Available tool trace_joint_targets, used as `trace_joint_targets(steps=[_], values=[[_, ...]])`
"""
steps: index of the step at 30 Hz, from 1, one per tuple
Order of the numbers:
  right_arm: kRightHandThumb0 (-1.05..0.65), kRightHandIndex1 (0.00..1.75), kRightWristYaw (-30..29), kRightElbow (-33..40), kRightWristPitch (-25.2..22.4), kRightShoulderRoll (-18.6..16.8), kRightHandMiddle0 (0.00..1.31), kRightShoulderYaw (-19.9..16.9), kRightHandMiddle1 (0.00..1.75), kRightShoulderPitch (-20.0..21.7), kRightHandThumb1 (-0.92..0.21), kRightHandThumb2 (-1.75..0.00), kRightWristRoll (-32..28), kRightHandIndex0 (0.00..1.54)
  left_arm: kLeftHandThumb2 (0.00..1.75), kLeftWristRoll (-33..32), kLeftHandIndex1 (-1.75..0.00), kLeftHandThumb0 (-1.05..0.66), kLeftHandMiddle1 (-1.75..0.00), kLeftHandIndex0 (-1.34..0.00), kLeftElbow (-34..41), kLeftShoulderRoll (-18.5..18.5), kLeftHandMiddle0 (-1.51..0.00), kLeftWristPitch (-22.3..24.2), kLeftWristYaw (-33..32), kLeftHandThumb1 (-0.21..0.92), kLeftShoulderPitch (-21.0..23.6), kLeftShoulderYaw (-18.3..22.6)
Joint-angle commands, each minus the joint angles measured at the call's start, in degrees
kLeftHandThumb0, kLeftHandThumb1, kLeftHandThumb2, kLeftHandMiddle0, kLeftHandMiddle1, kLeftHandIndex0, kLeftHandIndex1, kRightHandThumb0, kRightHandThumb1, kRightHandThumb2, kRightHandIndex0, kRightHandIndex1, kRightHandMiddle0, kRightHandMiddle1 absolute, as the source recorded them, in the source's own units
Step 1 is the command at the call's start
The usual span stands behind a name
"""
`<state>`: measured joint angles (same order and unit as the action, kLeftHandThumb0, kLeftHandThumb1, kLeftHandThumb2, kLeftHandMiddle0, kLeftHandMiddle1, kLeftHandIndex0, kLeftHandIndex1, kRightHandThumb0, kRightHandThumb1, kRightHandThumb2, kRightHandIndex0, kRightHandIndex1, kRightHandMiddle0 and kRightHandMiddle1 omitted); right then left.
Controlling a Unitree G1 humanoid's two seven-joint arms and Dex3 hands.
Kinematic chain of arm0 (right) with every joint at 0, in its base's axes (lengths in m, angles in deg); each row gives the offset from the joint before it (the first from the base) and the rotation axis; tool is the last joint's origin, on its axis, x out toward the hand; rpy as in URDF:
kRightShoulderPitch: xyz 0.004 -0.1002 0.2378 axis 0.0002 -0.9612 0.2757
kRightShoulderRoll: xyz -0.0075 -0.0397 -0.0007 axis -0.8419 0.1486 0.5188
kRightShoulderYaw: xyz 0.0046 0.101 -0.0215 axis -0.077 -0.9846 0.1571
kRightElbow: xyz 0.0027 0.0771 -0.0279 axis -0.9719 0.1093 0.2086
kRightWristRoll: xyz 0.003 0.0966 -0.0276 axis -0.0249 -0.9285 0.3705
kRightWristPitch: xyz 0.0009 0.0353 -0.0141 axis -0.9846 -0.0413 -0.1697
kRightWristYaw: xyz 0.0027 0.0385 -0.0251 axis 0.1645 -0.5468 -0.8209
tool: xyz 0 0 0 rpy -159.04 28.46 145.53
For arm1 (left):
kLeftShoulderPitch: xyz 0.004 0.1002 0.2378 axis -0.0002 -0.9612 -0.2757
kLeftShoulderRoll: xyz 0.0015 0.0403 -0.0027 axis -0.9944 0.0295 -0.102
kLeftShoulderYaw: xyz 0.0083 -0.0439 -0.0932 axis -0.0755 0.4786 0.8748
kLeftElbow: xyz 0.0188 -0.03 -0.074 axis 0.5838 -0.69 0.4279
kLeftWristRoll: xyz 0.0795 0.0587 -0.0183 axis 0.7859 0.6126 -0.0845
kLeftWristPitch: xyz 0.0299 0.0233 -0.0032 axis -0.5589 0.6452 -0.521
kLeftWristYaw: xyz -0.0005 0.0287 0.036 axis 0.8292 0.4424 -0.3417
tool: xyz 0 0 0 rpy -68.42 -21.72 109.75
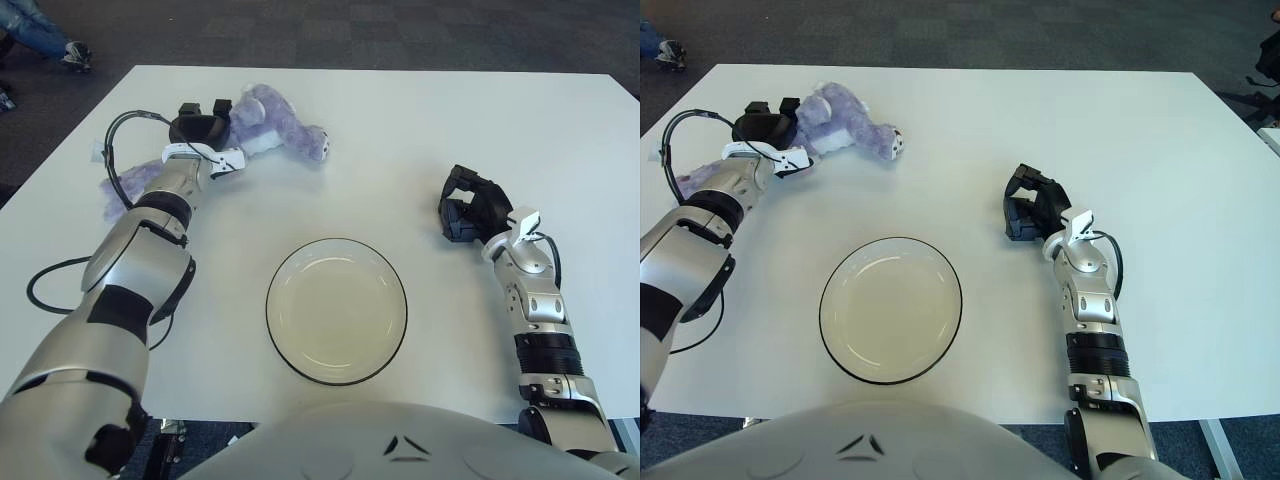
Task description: Put the doll into the plate.
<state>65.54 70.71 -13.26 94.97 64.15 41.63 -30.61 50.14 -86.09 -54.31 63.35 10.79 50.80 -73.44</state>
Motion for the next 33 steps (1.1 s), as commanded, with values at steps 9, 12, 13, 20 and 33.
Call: trace_joint_targets(steps=[9,12,13,20,33], values=[[-0.51,1.75,-1.6,1.5,-3.6,0.4,0.67,0.6,1.75,-0.8,-0.24,-1.4,1.2,1.22,1.32,0.7,-1.75,0.0,-1.75,-0.48,-0.3,-0.4,-0.5,-3.0,0.3,0.32,-2.1,-1.0],[-0.5,1.75,-1.8,1.7,-4.0,0.4,0.65,0.7,1.75,-0.8,-0.26,-1.38,1.4,1.2,1.39,0.3,-1.75,0.0,-1.75,-0.53,0.0,-0.5,-0.54,-4.0,0.2,0.26,-2.1,-0.6],[-0.49,1.75,-1.9,1.7,-4.1,0.4,0.65,0.7,1.75,-0.7,-0.27,-1.37,1.5,1.2,1.41,0.0,-1.75,0.0,-1.75,-0.54,0.2,-0.5,-0.55,-4.5,0.2,0.24,-2.1,-0.4],[-0.49,1.75,-1.5,1.3,-2.7,0.9,0.63,0.9,1.75,-0.2,-0.29,-1.34,2.1,1.18,1.54,-1.3,-1.75,-0.01,-1.74,-0.54,1.7,-0.3,-0.73,-7.2,0.2,0.13,-1.9,0.5],[-0.48,1.75,-2.3,0.8,-1.8,0.7,0.62,1.1,1.75,1.8,-0.31,-1.32,2.9,1.18,1.63,-1.9,-1.75,0.0,-1.64,-0.58,5.3,-0.1,-0.9,-11.5,-1.3,0.01,-2.1,1.1]])
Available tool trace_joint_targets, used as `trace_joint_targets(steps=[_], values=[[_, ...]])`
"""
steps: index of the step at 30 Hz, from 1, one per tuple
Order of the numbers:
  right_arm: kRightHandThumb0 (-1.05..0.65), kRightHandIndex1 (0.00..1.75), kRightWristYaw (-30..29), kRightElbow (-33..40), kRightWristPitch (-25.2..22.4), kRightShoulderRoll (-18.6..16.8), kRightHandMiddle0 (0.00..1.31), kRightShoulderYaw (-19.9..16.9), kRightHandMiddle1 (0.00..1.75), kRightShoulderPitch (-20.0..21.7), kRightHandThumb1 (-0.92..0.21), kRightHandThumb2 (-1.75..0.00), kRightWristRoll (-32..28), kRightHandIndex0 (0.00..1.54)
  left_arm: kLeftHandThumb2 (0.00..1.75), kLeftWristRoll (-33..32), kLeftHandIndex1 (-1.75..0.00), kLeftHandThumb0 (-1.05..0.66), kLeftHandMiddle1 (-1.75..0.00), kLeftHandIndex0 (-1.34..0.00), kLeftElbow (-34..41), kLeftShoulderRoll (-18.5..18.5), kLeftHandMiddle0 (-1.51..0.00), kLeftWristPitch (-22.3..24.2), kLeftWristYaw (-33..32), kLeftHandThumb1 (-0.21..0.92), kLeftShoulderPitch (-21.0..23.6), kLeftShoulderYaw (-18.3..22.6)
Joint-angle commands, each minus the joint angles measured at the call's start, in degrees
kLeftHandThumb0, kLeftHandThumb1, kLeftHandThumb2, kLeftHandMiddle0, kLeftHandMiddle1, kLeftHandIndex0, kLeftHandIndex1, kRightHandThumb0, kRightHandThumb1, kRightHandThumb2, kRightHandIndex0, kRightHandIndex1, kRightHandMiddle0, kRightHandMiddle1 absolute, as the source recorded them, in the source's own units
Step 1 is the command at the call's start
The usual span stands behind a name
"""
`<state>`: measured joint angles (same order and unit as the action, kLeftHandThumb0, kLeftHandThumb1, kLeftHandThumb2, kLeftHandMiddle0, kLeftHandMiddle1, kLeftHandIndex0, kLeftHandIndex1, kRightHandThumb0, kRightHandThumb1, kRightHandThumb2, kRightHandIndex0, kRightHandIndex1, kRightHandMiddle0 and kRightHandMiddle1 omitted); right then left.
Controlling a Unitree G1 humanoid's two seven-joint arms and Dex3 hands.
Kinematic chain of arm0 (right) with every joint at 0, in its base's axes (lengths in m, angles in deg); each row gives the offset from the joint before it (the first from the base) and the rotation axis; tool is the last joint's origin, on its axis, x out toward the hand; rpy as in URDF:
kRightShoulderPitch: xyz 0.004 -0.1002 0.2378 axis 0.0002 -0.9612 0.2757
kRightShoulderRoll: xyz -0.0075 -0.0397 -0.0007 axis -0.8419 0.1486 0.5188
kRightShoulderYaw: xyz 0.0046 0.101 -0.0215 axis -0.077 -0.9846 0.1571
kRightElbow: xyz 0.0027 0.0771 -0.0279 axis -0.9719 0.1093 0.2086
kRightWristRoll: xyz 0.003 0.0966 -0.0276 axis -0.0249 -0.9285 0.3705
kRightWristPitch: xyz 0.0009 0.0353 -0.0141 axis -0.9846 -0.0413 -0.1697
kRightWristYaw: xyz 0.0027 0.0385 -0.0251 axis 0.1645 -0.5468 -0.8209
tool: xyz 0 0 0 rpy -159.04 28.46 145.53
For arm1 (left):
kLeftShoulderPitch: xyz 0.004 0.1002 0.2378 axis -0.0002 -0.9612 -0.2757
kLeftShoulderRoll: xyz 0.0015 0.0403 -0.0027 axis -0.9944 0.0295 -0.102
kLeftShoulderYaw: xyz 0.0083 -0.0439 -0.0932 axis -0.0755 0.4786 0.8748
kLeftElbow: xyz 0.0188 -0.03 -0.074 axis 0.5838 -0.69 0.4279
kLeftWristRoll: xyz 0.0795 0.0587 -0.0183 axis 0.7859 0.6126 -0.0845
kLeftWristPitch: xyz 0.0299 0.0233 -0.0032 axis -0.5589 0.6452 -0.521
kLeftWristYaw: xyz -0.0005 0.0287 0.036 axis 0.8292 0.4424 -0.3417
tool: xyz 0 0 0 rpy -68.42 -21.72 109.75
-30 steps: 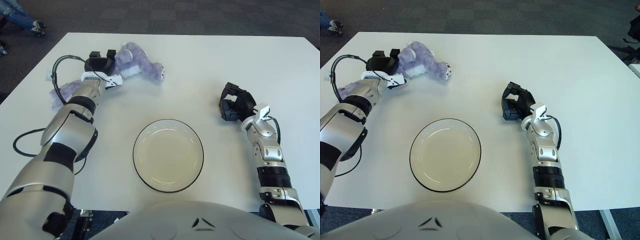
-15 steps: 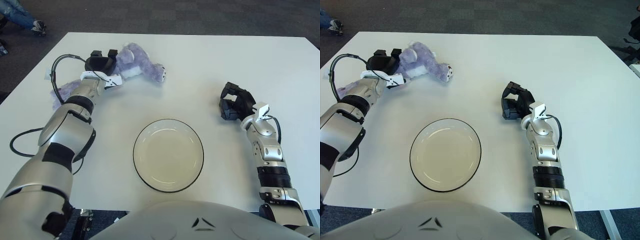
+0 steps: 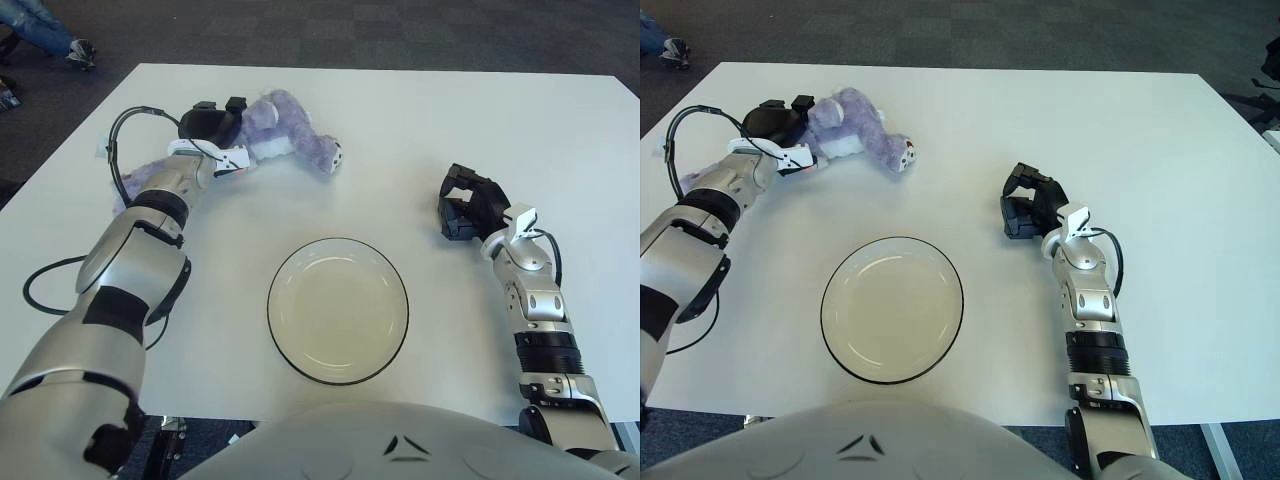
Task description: Put the doll into the plate.
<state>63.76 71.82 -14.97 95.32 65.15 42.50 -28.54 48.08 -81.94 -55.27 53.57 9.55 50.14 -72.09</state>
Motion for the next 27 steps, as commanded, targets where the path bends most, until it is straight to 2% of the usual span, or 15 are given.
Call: trace_joint_targets(steps=[1,8,23,27], values=[[-0.48,1.75,-0.8,-0.2,-0.1,0.3,0.62,0.2,1.75,1.1,-0.31,-1.32,1.0,1.18,1.65,0.1,-1.75,0.0,-1.62,-0.61,1.6,0.9,-0.92,-2.0,-0.2,-0.01,-1.5,-0.1],[-0.47,1.75,-3.2,0.4,0.0,0.0,0.6,0.6,1.75,2.1,-0.33,-1.3,3.0,1.18,1.74,0.1,-1.75,0.0,-1.66,-0.67,5.1,1.1,-0.94,-3.2,-0.3,-0.08,-2.2,0.2],[-0.46,1.75,-5.7,2.9,-1.3,0.4,0.56,2.5,1.75,4.2,-0.38,-1.24,7.8,1.15,1.75,0.5,-1.75,0.0,-1.72,-0.68,16.6,0.1,-0.9,-3.6,0.7,-0.07,-5.9,1.0],[-0.45,1.75,-8.0,3.8,-2.0,0.2,0.55,3.9,1.75,5.6,-0.4,-1.21,11.3,1.13,1.75,-0.8,-1.75,0.0,-1.74,-0.67,26.9,-0.8,-0.89,-2.3,5.2,-0.06,-9.7,2.6]])
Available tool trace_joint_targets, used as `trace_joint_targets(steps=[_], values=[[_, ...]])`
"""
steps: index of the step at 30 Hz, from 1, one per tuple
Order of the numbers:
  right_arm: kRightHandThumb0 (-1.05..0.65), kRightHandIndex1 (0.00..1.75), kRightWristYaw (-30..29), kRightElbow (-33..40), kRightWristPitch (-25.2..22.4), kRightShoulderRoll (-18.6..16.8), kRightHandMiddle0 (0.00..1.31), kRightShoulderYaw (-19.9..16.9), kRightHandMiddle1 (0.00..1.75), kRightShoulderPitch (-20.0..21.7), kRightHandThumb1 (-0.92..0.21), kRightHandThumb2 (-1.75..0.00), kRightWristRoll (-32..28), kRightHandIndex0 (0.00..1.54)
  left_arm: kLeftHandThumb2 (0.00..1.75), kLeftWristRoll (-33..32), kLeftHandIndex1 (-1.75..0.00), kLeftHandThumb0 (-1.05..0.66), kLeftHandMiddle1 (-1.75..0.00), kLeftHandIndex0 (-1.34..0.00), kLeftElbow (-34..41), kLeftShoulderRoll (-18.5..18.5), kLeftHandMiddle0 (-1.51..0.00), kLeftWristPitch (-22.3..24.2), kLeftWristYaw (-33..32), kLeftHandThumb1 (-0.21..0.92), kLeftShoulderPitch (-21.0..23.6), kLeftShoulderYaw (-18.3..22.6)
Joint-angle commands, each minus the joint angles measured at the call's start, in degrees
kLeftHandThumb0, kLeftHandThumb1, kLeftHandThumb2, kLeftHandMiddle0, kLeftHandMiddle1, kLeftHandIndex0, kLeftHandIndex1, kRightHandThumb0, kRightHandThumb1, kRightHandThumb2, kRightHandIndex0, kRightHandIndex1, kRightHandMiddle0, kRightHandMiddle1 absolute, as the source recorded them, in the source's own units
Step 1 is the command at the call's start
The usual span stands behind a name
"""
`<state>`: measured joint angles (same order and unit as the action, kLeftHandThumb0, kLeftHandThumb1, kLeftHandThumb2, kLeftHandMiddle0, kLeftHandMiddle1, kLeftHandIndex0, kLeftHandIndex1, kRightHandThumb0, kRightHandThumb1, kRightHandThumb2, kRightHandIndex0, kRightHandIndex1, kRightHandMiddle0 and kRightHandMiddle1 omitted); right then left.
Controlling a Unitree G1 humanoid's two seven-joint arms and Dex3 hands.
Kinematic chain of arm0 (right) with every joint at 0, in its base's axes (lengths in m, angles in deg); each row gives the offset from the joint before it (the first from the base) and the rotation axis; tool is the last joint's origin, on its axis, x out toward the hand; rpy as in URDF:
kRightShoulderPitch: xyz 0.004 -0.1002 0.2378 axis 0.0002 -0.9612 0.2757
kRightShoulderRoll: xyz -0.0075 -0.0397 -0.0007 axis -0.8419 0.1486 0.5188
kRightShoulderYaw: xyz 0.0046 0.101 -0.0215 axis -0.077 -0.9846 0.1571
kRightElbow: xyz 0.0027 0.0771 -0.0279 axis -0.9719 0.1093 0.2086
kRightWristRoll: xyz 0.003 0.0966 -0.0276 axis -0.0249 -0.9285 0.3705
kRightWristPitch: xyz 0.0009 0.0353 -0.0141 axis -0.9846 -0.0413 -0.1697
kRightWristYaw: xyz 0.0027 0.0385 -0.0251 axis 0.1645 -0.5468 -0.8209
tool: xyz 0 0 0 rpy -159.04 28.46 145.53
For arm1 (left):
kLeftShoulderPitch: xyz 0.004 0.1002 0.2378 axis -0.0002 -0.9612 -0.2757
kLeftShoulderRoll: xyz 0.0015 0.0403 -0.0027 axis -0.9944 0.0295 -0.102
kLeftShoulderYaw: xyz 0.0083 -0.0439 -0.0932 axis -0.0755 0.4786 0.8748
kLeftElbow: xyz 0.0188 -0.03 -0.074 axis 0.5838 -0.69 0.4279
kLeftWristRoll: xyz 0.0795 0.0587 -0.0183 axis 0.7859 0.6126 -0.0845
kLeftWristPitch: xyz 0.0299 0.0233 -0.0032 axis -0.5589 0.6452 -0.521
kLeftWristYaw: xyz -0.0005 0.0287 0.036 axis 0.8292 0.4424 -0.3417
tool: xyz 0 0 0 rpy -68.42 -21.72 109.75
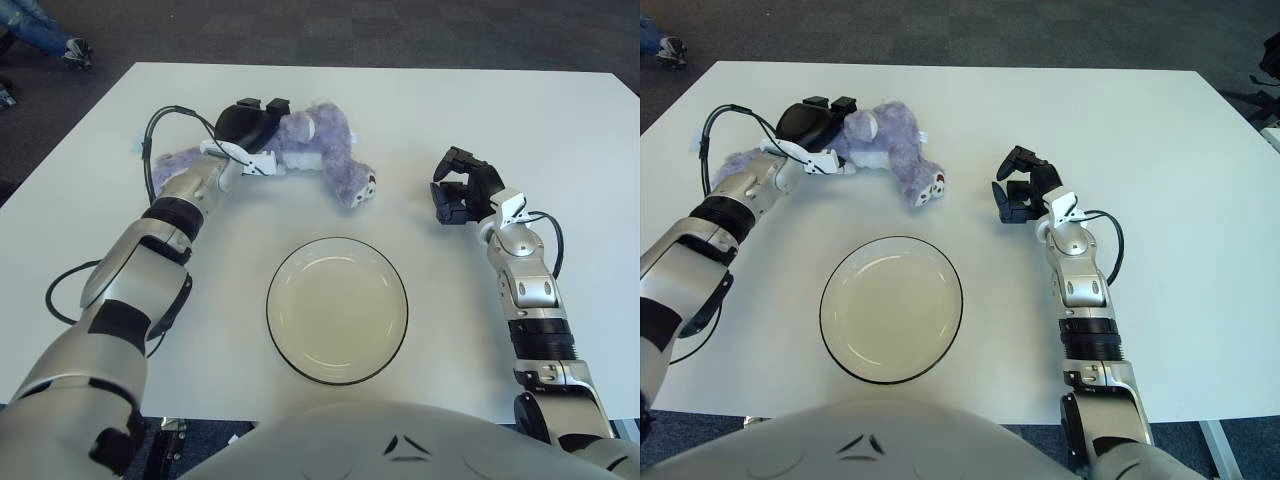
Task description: Put the doll into the plate.
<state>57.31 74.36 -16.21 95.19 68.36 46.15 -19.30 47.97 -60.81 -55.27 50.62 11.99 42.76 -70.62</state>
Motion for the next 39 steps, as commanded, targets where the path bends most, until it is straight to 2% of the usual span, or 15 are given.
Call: trace_joint_targets(steps=[1,11,19,26,31,39], values=[[-0.45,1.75,-1.7,1.3,-0.8,0.3,0.55,0.8,1.75,2.0,-0.4,-1.21,2.3,1.13,1.75,-0.7,-1.75,0.0,-1.74,-0.67,7.0,-0.9,-0.89,1.1,3.4,-0.06,-2.8,1.5],[-0.44,1.75,-6.1,0.1,-0.2,0.3,0.52,4.4,1.75,5.6,-0.43,-1.17,10.2,1.1,1.75,-0.3,-1.73,0.0,-1.75,-0.68,23.8,-2.4,-0.9,4.3,11.9,-0.07,-9.1,4.0],[-0.44,1.75,-8.1,-0.3,-0.5,0.9,0.52,7.0,1.75,7.2,-0.43,-1.17,15.5,1.08,1.75,-0.8,-1.72,0.0,-1.75,-0.68,30.4,-1.5,-0.9,6.2,16.0,-0.07,-12.6,5.5],[-0.43,1.75,-8.8,-1.1,-0.2,1.3,0.48,8.8,1.75,8.2,-0.48,-1.1,18.9,0.96,1.75,0.7,-1.73,0.0,-1.75,-0.67,33.5,-0.1,-0.91,8.2,16.1,-0.07,-14.4,6.0],[-0.41,1.75,-8.0,-1.2,-0.4,1.8,0.41,9.8,1.75,8.6,-0.58,-0.98,20.3,0.87,1.75,1.0,-1.74,0.0,-1.75,-0.66,34.3,0.7,-0.9,8.6,16.1,-0.06,-14.8,6.3],[-0.38,1.75,-4.7,0.5,-2.3,2.4,0.31,10.4,1.72,7.8,-0.75,-0.72,19.9,0.85,1.75,-0.2,-1.74,0.0,-1.75,-0.66,33.6,1.5,-0.9,7.9,17.1,-0.06,-14.6,6.7]])
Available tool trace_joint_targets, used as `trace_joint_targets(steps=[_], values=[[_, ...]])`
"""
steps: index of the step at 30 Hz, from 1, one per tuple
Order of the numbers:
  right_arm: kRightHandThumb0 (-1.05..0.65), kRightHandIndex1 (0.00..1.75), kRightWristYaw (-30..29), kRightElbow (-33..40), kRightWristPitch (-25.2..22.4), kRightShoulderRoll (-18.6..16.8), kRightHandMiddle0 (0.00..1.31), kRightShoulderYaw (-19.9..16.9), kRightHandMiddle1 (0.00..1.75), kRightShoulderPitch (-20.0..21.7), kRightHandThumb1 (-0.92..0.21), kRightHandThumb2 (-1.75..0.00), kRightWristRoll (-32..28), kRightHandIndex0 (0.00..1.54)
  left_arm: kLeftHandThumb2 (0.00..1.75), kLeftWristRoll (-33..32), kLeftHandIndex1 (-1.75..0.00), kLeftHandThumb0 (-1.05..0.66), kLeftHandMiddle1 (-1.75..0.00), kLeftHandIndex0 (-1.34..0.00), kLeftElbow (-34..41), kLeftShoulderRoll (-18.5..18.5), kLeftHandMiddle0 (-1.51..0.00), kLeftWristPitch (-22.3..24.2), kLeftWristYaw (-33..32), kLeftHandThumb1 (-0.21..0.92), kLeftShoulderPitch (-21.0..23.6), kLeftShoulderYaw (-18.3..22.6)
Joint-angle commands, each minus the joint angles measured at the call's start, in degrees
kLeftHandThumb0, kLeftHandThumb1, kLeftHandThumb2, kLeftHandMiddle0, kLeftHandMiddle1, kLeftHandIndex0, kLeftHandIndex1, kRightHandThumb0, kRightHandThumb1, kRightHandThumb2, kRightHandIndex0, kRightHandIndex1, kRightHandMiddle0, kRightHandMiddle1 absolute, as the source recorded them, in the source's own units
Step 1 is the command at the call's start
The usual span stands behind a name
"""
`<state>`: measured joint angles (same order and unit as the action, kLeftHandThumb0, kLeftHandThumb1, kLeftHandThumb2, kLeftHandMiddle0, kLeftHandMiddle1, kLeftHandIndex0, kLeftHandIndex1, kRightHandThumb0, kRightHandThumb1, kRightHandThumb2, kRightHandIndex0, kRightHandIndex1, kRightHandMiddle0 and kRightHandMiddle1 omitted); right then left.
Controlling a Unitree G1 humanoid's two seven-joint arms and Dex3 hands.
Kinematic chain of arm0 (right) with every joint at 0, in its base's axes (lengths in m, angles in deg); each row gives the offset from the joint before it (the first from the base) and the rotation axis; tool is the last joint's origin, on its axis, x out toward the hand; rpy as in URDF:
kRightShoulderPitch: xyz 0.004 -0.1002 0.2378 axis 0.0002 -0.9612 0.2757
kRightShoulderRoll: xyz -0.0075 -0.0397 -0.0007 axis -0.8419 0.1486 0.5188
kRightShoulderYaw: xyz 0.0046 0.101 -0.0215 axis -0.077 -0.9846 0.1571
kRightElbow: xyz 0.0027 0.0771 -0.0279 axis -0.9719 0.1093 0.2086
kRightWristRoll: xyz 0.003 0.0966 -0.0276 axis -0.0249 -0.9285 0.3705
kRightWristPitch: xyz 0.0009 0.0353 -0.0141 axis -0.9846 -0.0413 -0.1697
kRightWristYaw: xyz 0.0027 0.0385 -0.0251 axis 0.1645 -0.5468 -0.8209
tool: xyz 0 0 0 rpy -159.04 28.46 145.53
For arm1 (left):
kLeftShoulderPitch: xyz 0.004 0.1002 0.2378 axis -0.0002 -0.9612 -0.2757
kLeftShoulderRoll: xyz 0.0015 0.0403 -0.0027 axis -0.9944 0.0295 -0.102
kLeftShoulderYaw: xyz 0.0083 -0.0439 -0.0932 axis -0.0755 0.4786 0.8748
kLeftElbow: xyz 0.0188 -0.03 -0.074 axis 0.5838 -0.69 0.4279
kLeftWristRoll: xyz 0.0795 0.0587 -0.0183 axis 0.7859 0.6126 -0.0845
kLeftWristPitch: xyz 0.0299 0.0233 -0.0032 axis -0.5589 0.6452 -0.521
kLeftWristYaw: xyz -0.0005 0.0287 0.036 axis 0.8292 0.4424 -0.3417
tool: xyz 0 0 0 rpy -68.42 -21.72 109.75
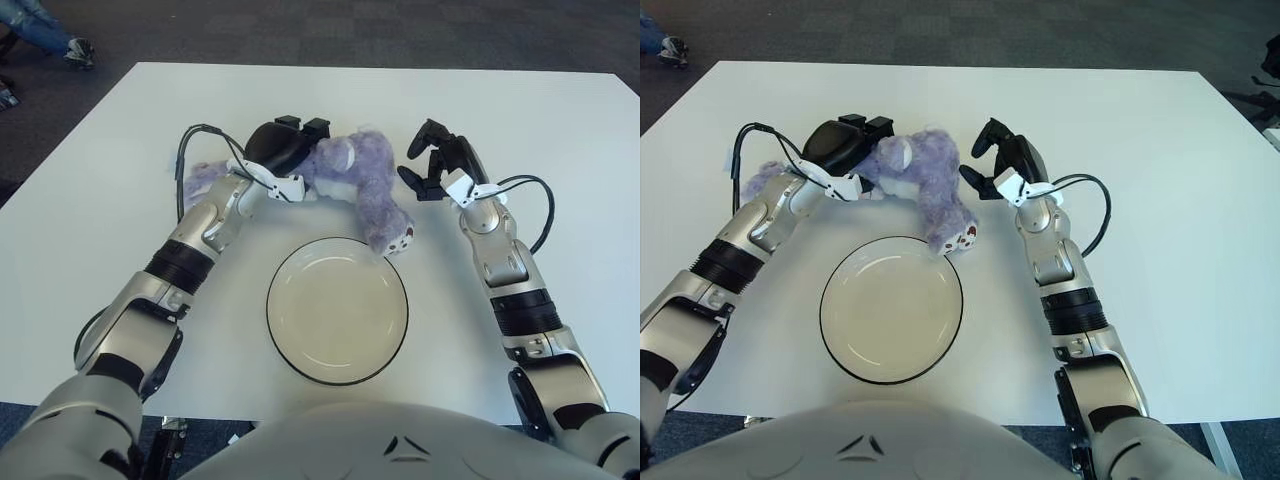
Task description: Put the doll into the plate.
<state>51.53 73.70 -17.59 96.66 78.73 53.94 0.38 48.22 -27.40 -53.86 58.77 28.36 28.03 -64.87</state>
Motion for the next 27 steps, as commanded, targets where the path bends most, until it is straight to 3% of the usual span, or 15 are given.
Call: trace_joint_targets(steps=[1,2,4,7,9,10,14,17,27], values=[[-0.37,1.75,1.3,1.3,-1.0,0.9,0.3,0.0,1.71,0.0,-0.78,-0.67,0.2,0.86,1.75,-0.6,-1.74,0.0,-1.75,-0.66,0.2,0.2,-0.9,-0.3,0.9,-0.06,0.2,1.1],[-0.37,1.75,1.6,1.5,-1.3,1.0,0.29,0.1,1.71,-0.1,-0.8,-0.65,0.2,0.86,1.75,-0.4,-1.74,0.0,-1.75,-0.66,0.0,0.3,-0.91,-0.2,0.8,-0.06,0.2,1.1],[-0.51,1.75,2.3,2.2,-2.0,0.9,0.12,0.1,1.57,-0.2,-0.65,-0.77,0.2,0.84,1.75,0.2,-1.74,0.0,-1.75,-0.66,-0.2,0.4,-0.91,-0.1,0.2,-0.06,0.4,1.1],[-0.6,1.5,2.9,2.9,-2.7,0.9,0.04,0.1,1.43,-0.4,-0.58,-0.85,0.1,0.27,1.75,1.0,-1.73,0.0,-1.75,-0.66,-0.4,0.5,-0.91,0.0,-0.4,-0.06,0.4,1.1],[-0.62,1.44,4.1,3.2,-3.5,0.9,0.02,0.1,1.39,-0.4,-0.56,-0.87,-0.4,0.14,1.75,1.5,-1.73,0.0,-1.75,-0.66,-0.4,0.6,-0.91,0.2,-0.9,-0.06,0.4,1.0],[-0.66,1.26,4.9,3.5,-4.1,1.0,0.01,0.1,1.31,-0.4,-0.58,-0.85,-0.9,0.09,1.75,1.9,-1.73,0.0,-1.75,-0.67,-0.5,0.7,-0.91,0.3,-1.2,-0.06,0.3,0.9],[-0.73,0.96,8.4,4.5,-6.9,1.1,0.0,-0.1,1.16,-0.3,-0.63,-0.77,-2.6,0.02,1.75,2.6,-1.73,0.0,-1.75,-0.67,-0.7,1.1,-0.91,0.6,-1.6,-0.06,0.3,0.9],[-0.81,0.7,13.5,5.5,-10.6,1.6,0.0,-0.3,0.95,0.2,-0.71,-0.65,-5.2,0.01,1.75,2.7,-1.73,0.0,-1.75,-0.67,-1.0,1.6,-0.91,1.3,-1.6,-0.07,0.4,0.9],[-0.83,0.49,21.1,9.3,-20.3,2.0,0.0,-1.7,0.72,0.7,-0.72,-0.59,-10.7,0.0,1.75,3.8,-1.73,0.0,-1.75,-0.66,-1.9,3.0,-0.91,3.4,-2.4,-0.06,0.9,1.0]])
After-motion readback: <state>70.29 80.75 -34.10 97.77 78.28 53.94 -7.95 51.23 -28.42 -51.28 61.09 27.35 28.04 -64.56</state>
